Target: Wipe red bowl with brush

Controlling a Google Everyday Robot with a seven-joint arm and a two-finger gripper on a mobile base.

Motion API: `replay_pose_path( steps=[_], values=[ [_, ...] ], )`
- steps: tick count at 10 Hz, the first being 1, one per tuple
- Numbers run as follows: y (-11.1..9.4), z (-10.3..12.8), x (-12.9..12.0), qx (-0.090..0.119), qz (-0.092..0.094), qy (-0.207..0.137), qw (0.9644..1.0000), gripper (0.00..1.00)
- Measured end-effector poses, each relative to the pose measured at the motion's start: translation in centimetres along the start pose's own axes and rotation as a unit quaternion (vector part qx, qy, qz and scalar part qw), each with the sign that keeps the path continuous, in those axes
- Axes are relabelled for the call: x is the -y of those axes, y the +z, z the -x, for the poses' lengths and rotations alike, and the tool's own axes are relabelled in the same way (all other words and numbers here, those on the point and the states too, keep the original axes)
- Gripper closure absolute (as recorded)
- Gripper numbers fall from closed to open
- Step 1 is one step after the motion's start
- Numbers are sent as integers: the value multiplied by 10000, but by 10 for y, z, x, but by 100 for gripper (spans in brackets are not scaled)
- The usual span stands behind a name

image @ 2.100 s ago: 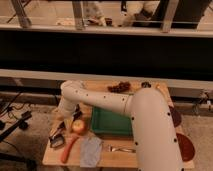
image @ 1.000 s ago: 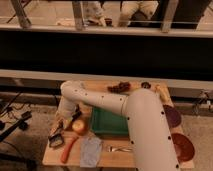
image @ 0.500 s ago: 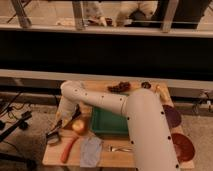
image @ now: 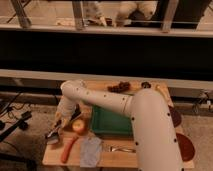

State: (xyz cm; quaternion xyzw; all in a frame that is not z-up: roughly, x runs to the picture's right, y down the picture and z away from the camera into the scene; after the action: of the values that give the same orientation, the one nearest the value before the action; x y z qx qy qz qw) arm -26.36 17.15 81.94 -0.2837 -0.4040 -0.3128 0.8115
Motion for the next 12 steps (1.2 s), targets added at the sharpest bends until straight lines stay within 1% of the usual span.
replay_pose_path(
  steps=[3, 4, 5, 7, 8, 9, 11, 12],
  values=[
    [-22, 10, 6, 11, -288, -69, 9996, 97],
    [-33, 17, 11, -5, -393, -135, 9991, 97],
    [-46, 22, 14, -72, -494, -201, 9985, 97],
    [-78, 32, 21, -349, -723, -294, 9963, 97],
    [-98, 34, 21, -536, -857, -312, 9944, 97],
    [-122, 33, 16, -752, -1005, -286, 9917, 97],
    [-148, 22, 0, -1041, -1182, -176, 9874, 97],
    [-164, 11, -15, -1201, -1289, -30, 9844, 97]
  ],
)
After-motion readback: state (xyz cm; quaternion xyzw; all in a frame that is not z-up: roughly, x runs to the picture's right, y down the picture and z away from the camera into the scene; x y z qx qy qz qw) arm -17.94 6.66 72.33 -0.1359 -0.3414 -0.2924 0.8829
